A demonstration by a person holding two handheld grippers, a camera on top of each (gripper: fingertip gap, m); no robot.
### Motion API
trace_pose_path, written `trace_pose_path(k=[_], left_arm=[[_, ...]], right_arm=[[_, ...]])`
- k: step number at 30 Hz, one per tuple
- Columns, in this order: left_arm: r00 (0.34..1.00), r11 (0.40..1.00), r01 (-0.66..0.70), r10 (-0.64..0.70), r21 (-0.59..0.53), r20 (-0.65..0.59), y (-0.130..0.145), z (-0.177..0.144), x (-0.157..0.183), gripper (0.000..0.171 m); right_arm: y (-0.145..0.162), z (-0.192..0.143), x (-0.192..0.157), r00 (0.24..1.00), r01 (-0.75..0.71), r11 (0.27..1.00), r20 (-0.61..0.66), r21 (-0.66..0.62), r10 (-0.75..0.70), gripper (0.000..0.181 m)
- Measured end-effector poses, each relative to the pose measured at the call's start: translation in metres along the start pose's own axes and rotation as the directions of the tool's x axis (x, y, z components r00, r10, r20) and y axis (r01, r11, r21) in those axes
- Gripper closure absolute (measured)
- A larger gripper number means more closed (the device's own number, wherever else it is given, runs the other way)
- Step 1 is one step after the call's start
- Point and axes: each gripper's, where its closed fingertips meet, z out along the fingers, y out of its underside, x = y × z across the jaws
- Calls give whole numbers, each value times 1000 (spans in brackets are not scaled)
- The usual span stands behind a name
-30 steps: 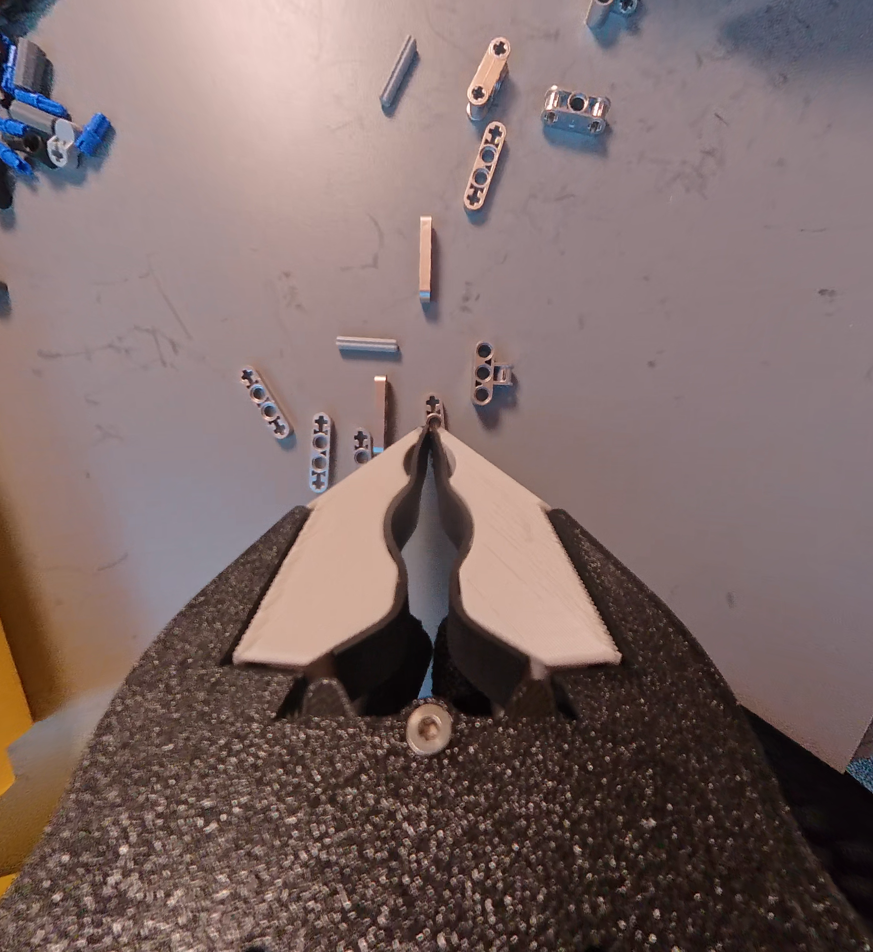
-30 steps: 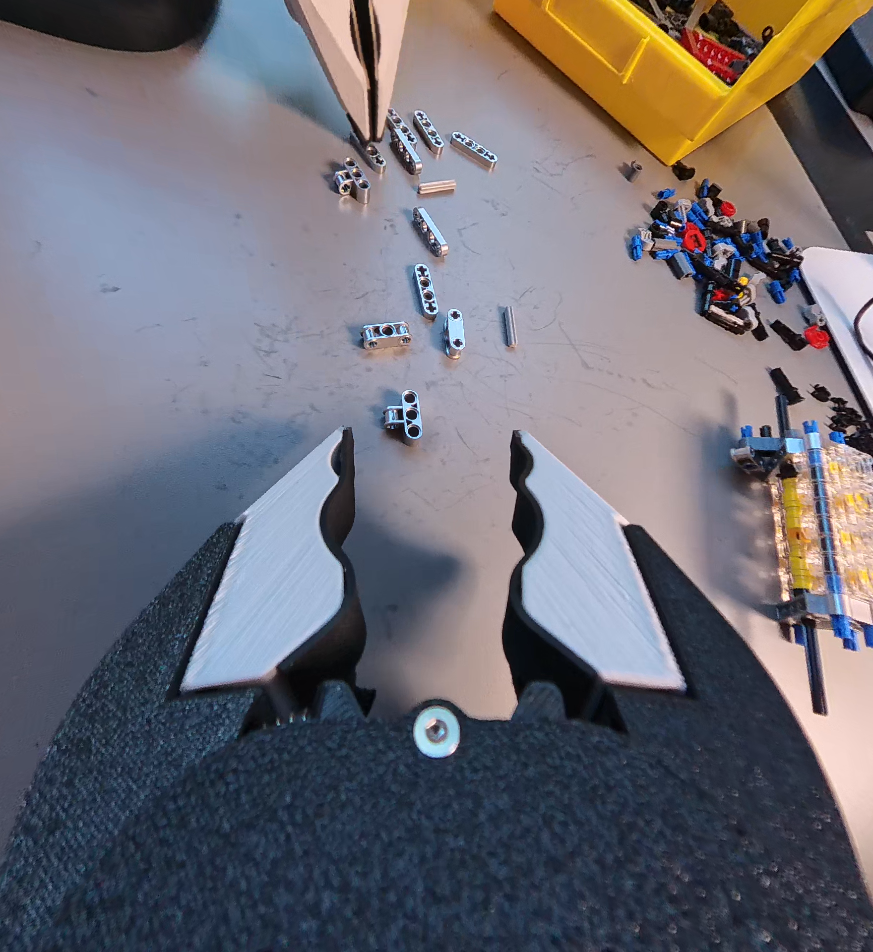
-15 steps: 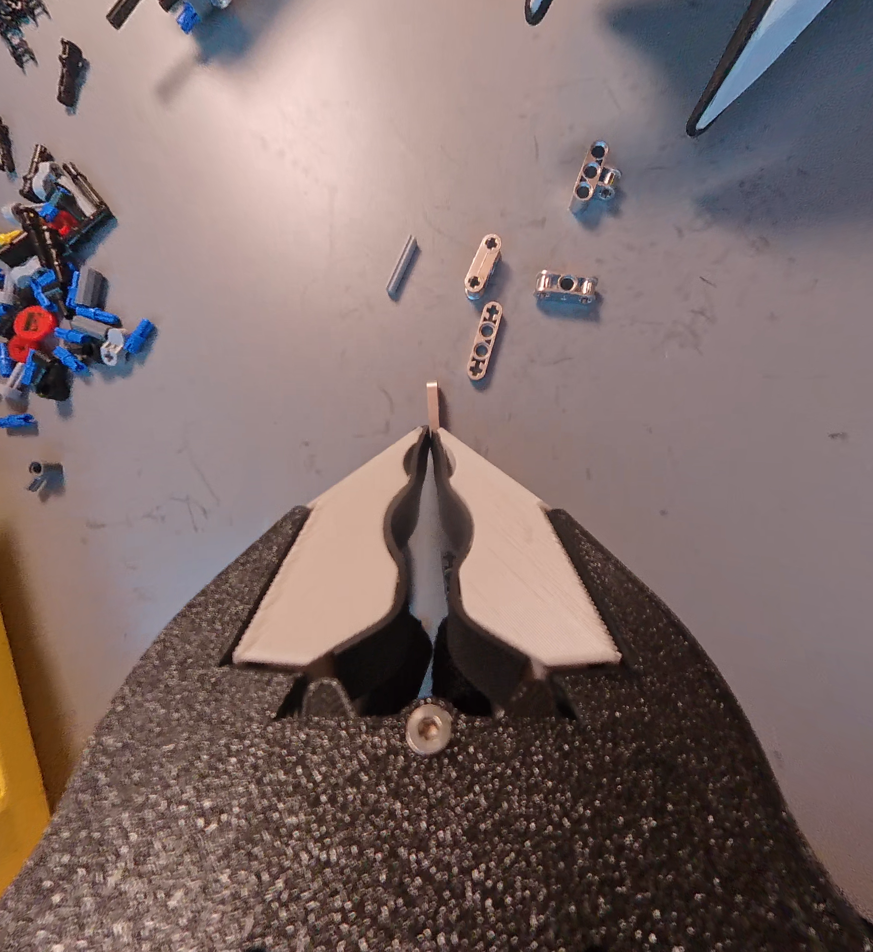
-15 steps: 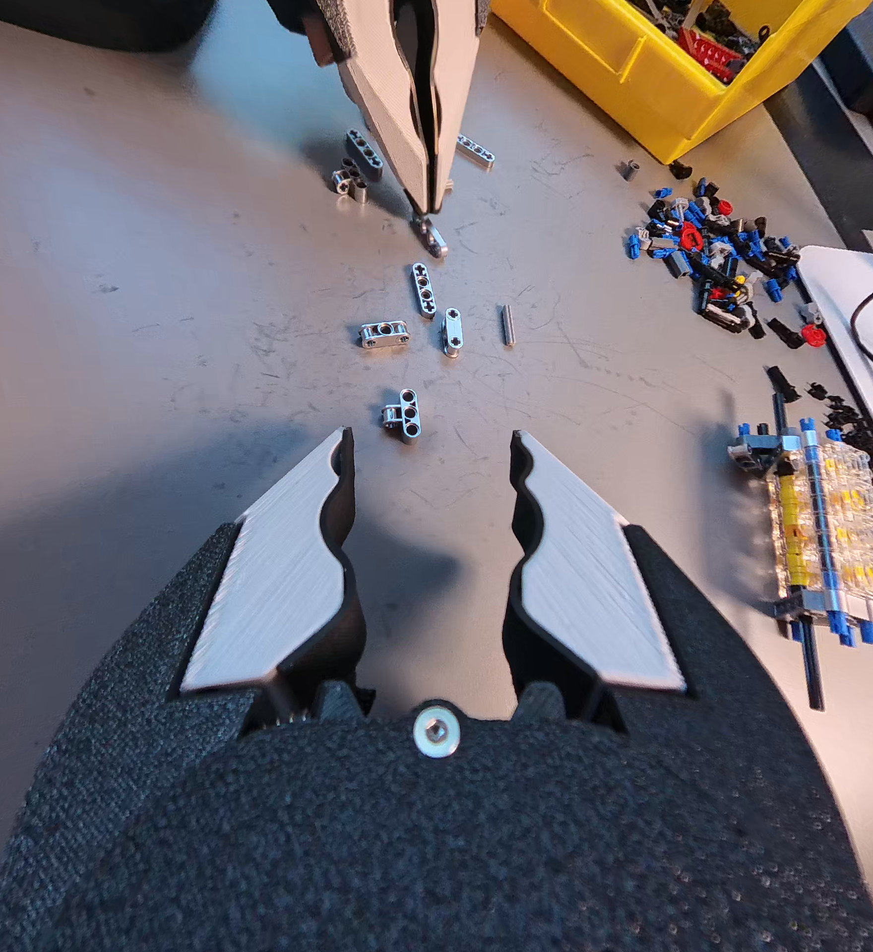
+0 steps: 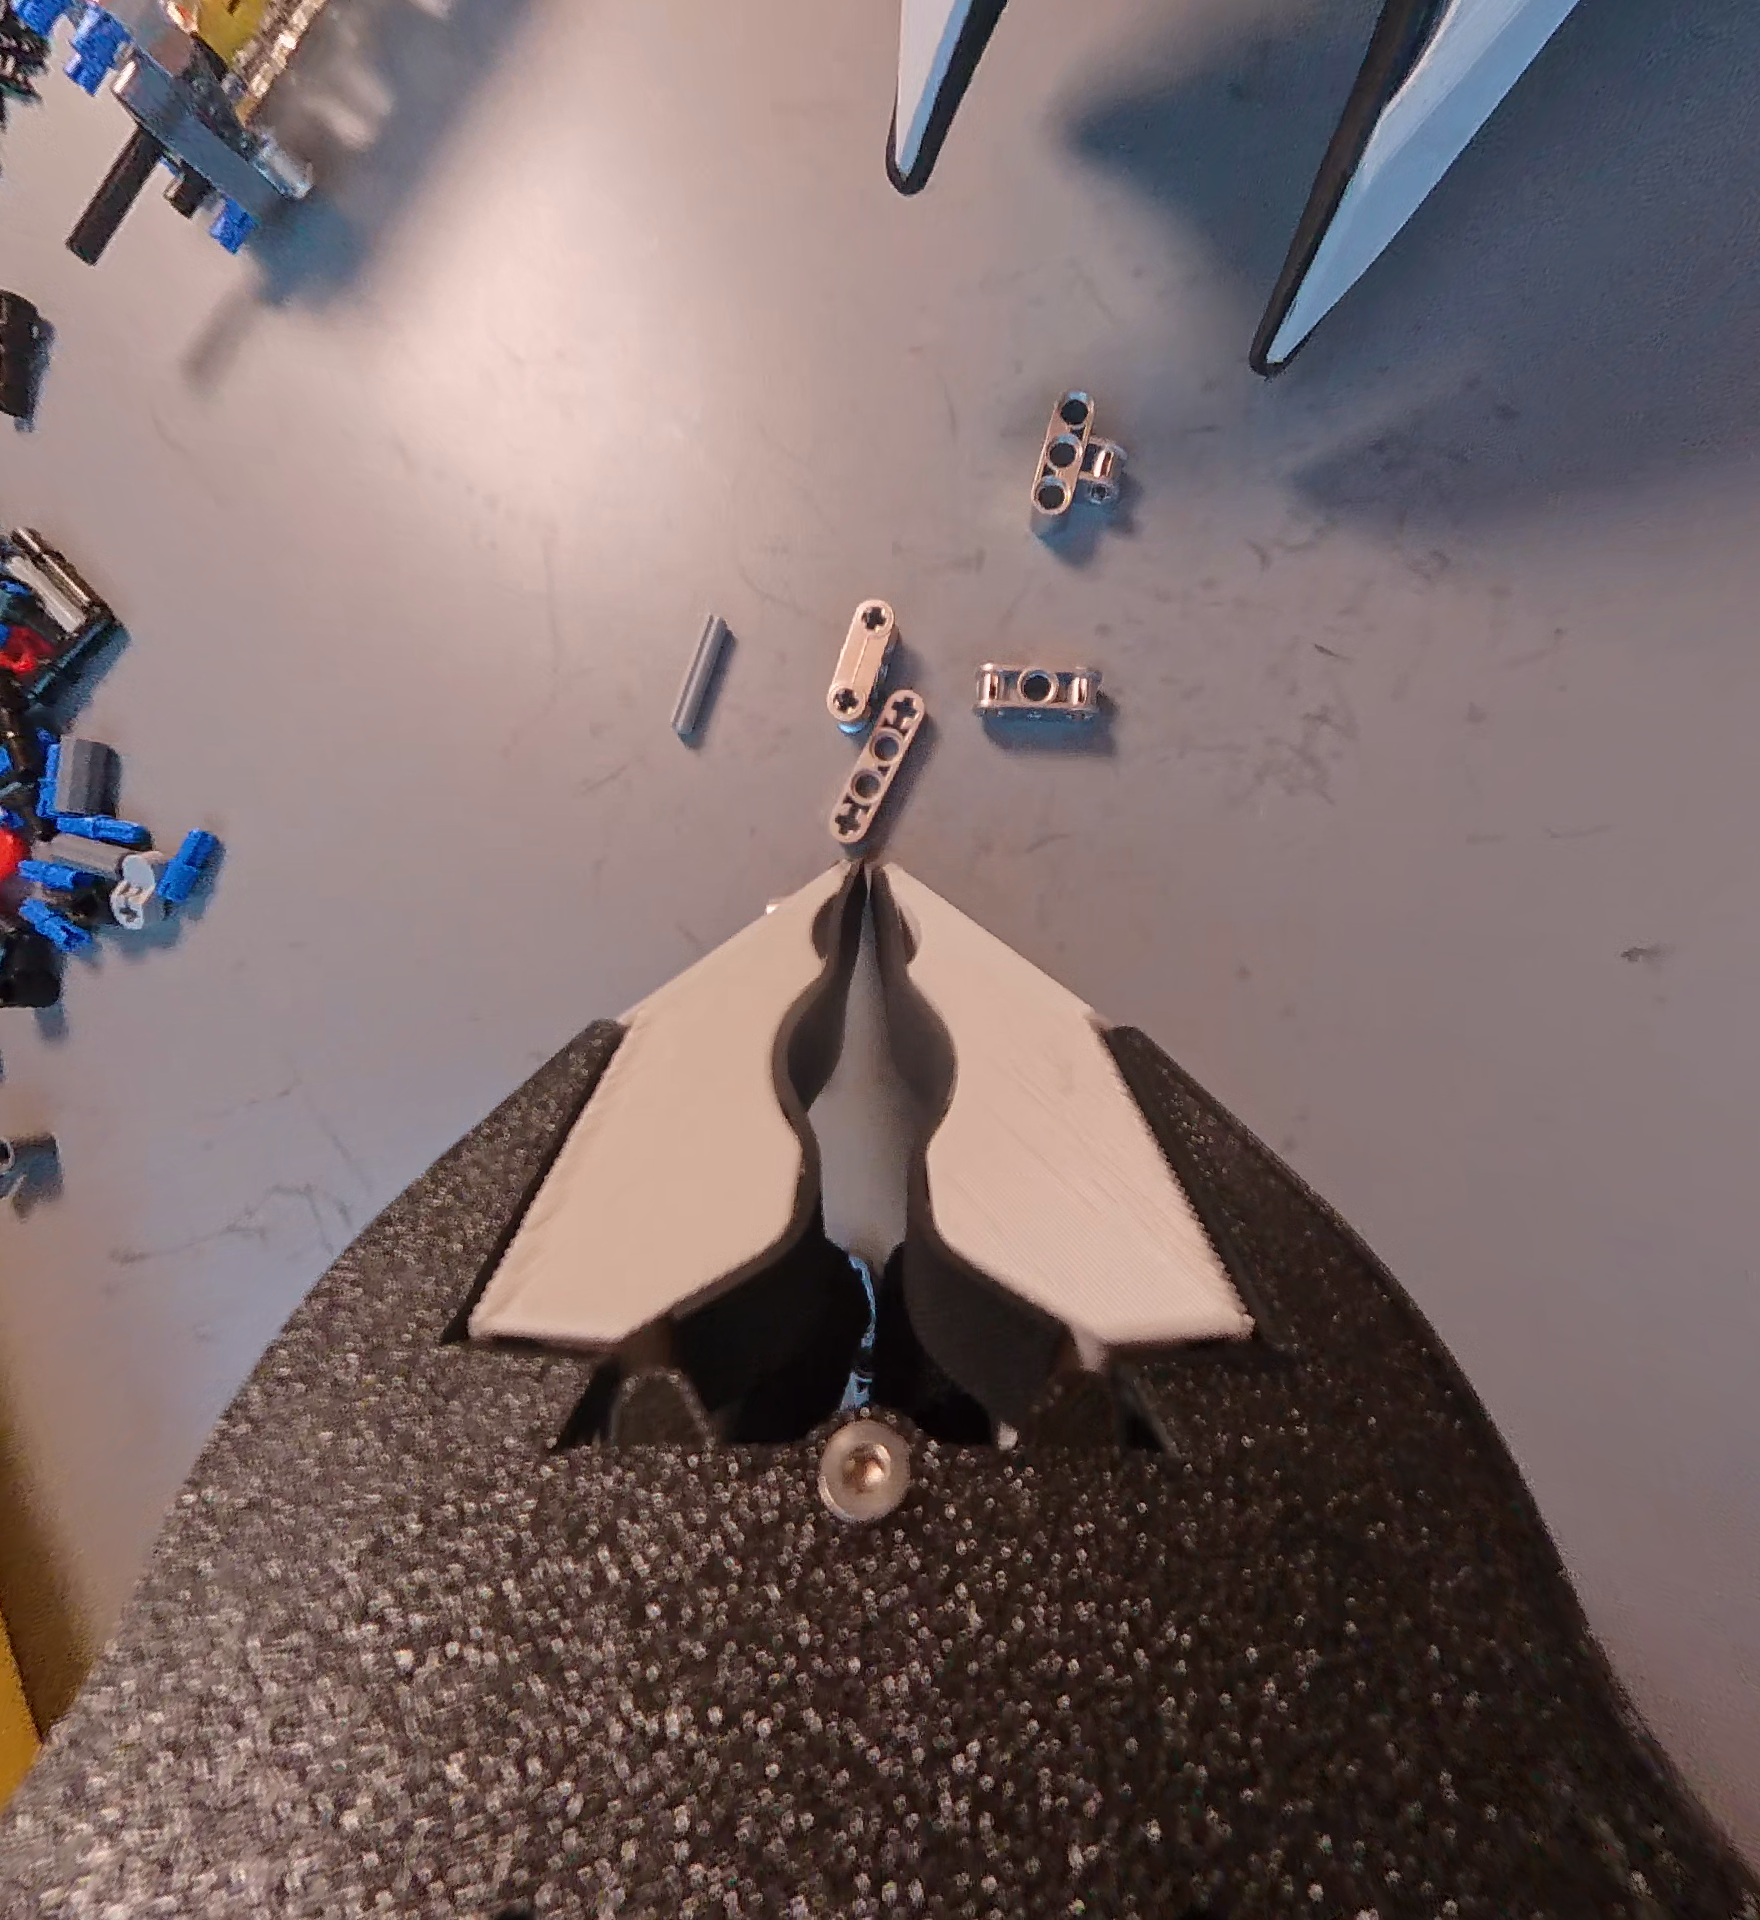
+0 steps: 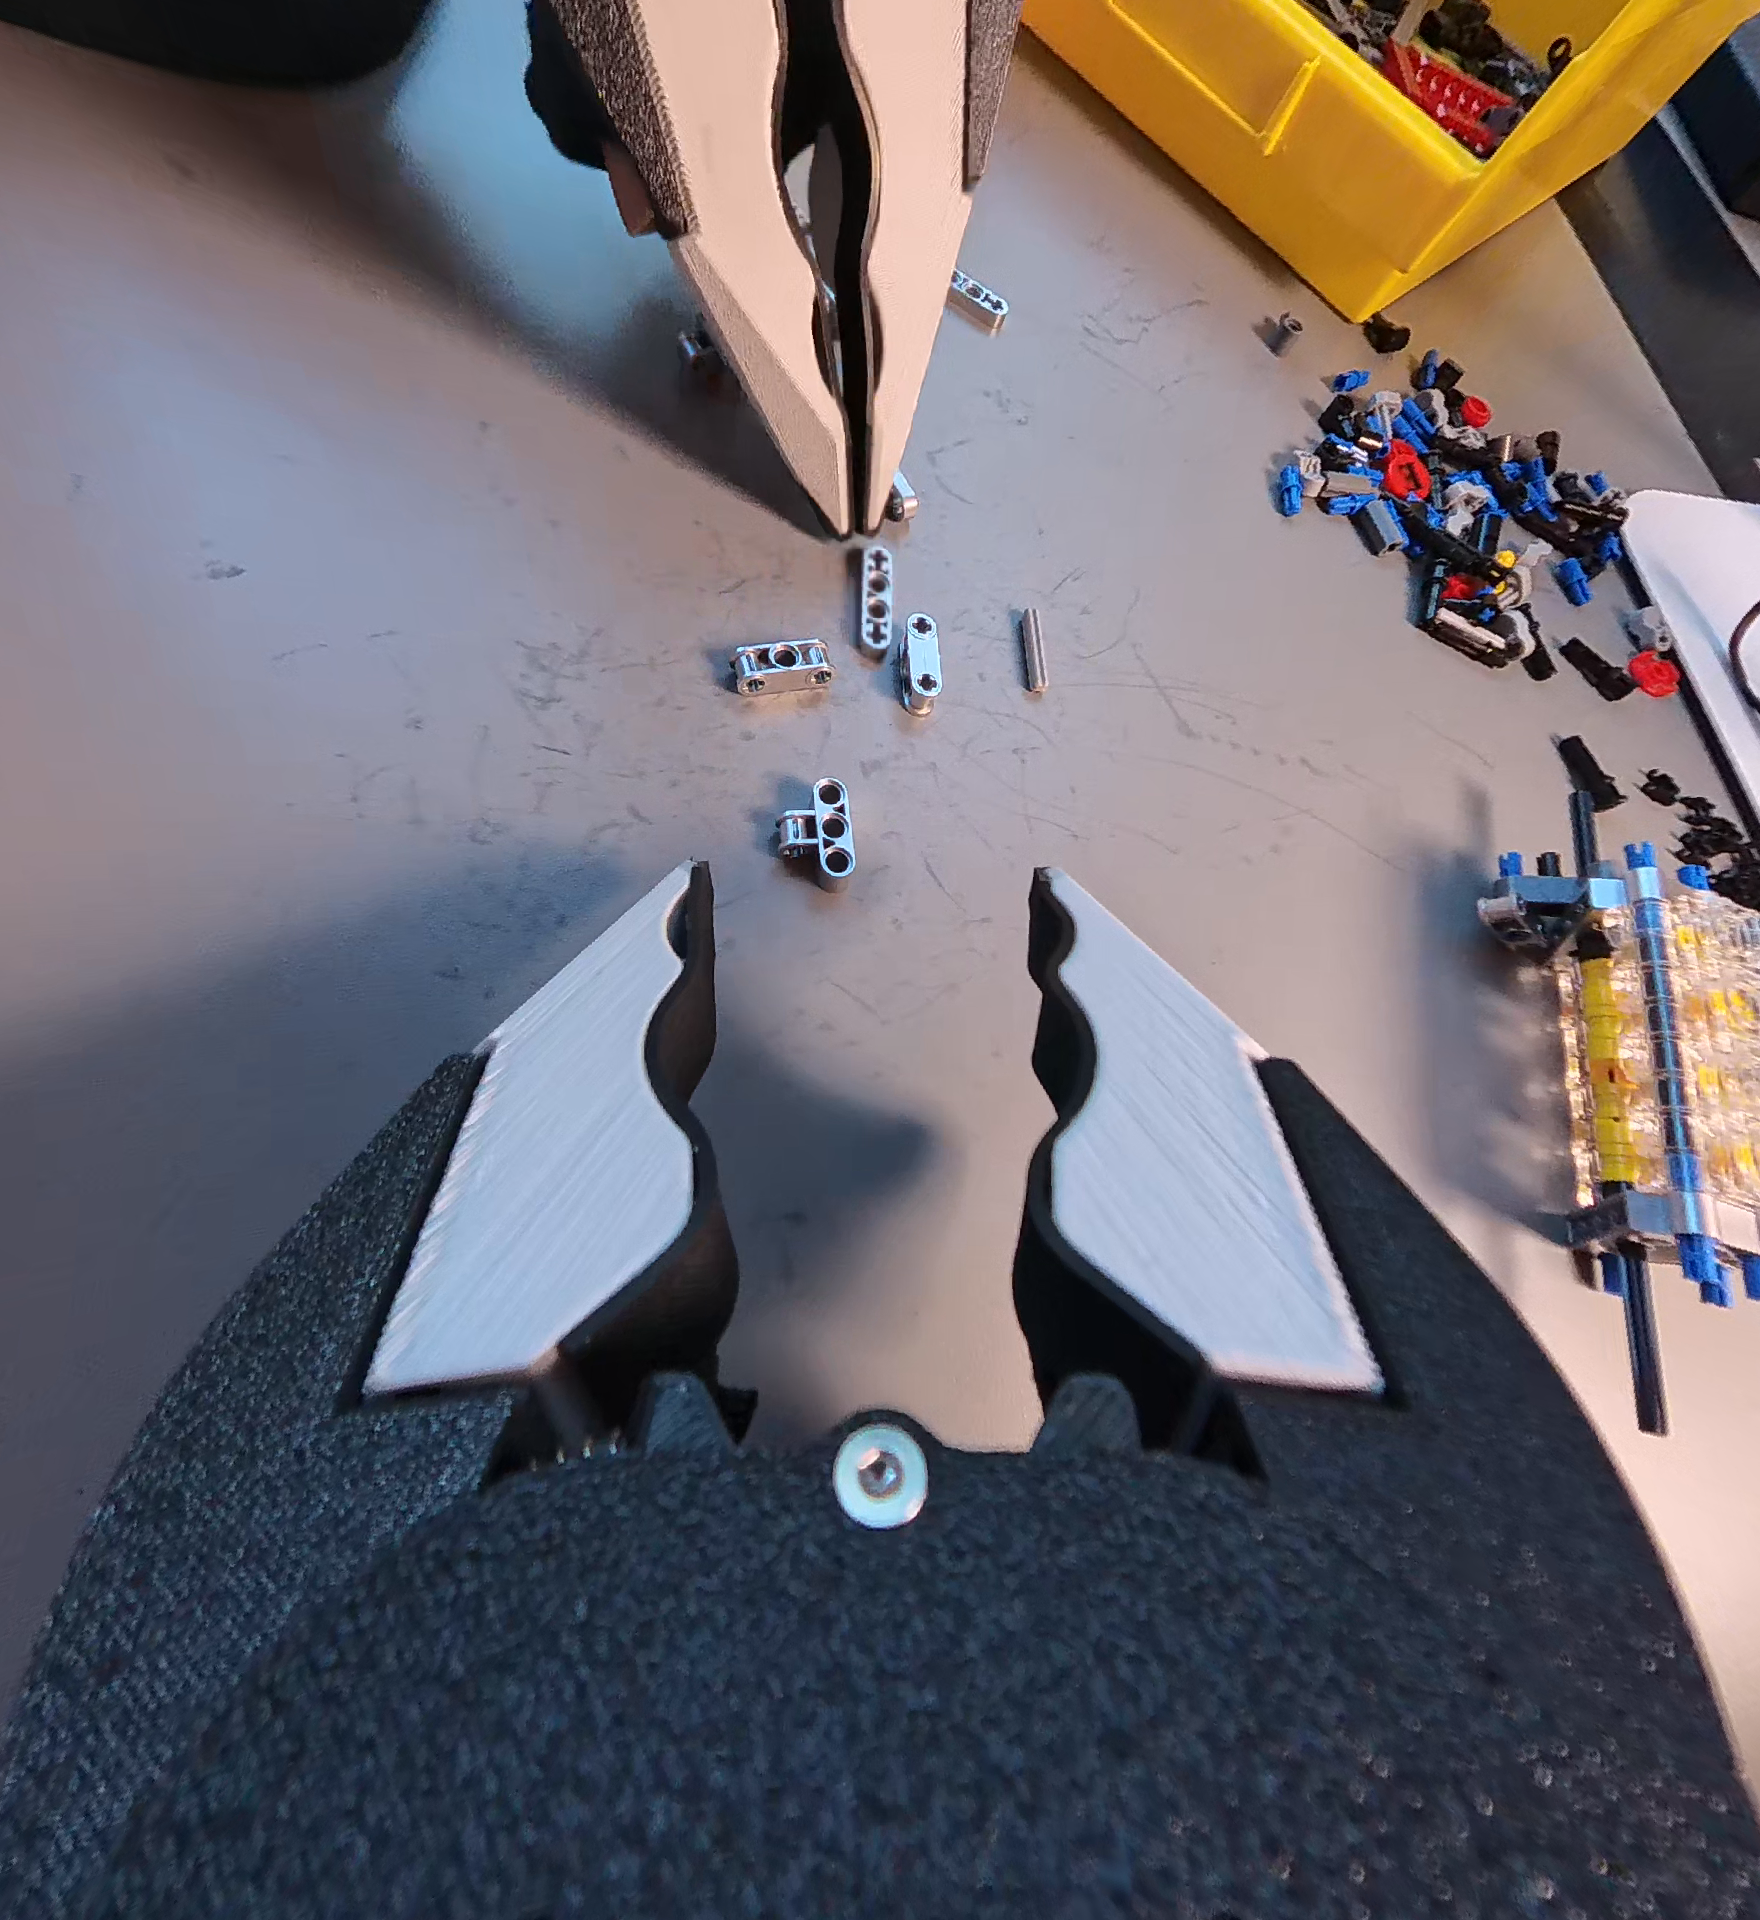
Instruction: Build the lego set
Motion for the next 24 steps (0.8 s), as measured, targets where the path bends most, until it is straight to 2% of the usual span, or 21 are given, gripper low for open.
trace_pose_path(k=[5,8,11,16,20,24], left_arm=[[999,995,35,-35,91,1,-12,-8,-3,158],[999,995,32,-32,98,0,-13,-3,-2,148],[998,994,46,-43,95,-39,-15,7,1,148],[995,994,58,-49,96,-87,-16,12,4,165],[994,994,45,-35,100,-101,-10,7,7,165],[984,984,41,-10,171,-176,-10,-7,21,165]], right_arm=[[0,0,-1,1000,2,1000,3,1,-2,122],[0,1,-3,1000,7,1000,9,-5,-7,122],[1,2,-3,1000,9,1000,11,-10,-9,122],[1,2,-4,1000,10,1000,13,-9,-10,122],[2,4,-5,1000,12,1000,20,-20,-11,122],[4,5,-5,1000,9,1000,21,-28,-9,122]])
